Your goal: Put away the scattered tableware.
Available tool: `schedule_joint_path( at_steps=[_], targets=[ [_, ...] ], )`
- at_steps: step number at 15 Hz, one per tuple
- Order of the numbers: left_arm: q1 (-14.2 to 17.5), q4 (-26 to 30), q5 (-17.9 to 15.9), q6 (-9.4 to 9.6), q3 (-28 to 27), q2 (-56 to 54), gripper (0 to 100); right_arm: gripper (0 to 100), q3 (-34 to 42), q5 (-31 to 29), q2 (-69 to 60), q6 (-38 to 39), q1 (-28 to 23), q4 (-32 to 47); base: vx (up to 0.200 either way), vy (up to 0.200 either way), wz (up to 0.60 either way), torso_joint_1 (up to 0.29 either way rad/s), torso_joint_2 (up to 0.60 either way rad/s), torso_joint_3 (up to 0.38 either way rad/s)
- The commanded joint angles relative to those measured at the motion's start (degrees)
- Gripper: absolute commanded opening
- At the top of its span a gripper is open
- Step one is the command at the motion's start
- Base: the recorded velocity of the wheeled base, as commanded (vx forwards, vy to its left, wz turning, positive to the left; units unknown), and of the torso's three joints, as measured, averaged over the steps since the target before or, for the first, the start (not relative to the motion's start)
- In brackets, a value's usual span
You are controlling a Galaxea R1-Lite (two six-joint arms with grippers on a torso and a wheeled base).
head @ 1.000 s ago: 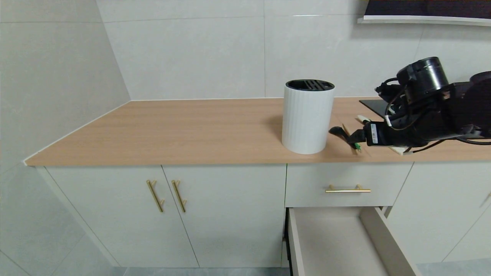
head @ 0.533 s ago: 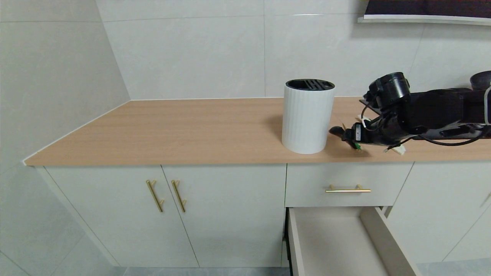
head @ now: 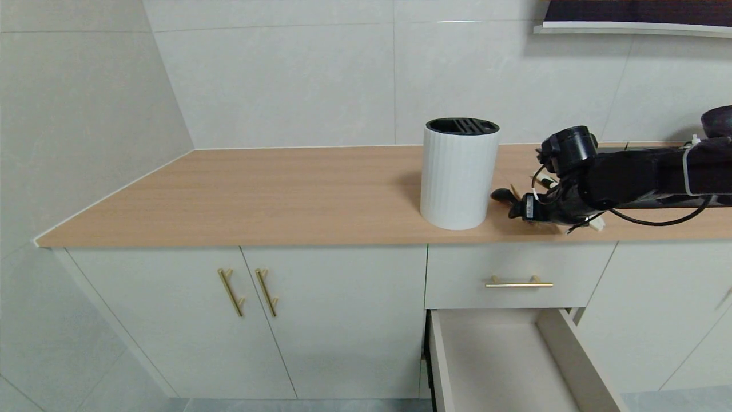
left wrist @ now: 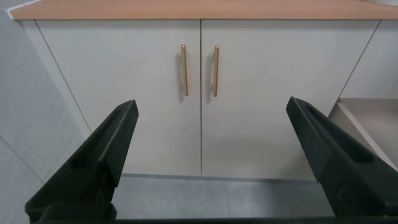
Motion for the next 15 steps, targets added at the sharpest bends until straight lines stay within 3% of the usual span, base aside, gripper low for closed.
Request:
schedule_joint_path(
  at_steps=[1, 2, 3, 15],
  targets=[
    [0.0, 0.0, 0.0, -0.04, 0.0, 0.0, 100, 100, -0.3, 0.0, 0.8, 0.0, -0.1, 0.0, 0.0, 0.0, 0.0, 0.0, 0.0, 0.0],
    [0.0, 0.0, 0.0, -0.04, 0.0, 0.0, 100, 100, -0.3, 0.0, 0.8, 0.0, -0.1, 0.0, 0.0, 0.0, 0.0, 0.0, 0.0, 0.0],
    [0.0, 0.0, 0.0, -0.04, 0.0, 0.0, 100, 0, -0.3, 0.0, 0.9, 0.0, -0.1, 0.0, 0.0, 0.0, 0.0, 0.0, 0.0, 0.0],
    [0.0, 0.0, 0.0, -0.04, 0.0, 0.0, 100, 0, 1.4, 0.0, -3.2, 0.3, -0.5, 0.5, 0.0, 0.0, 0.0, 0.0, 0.0, 0.0]
  ],
)
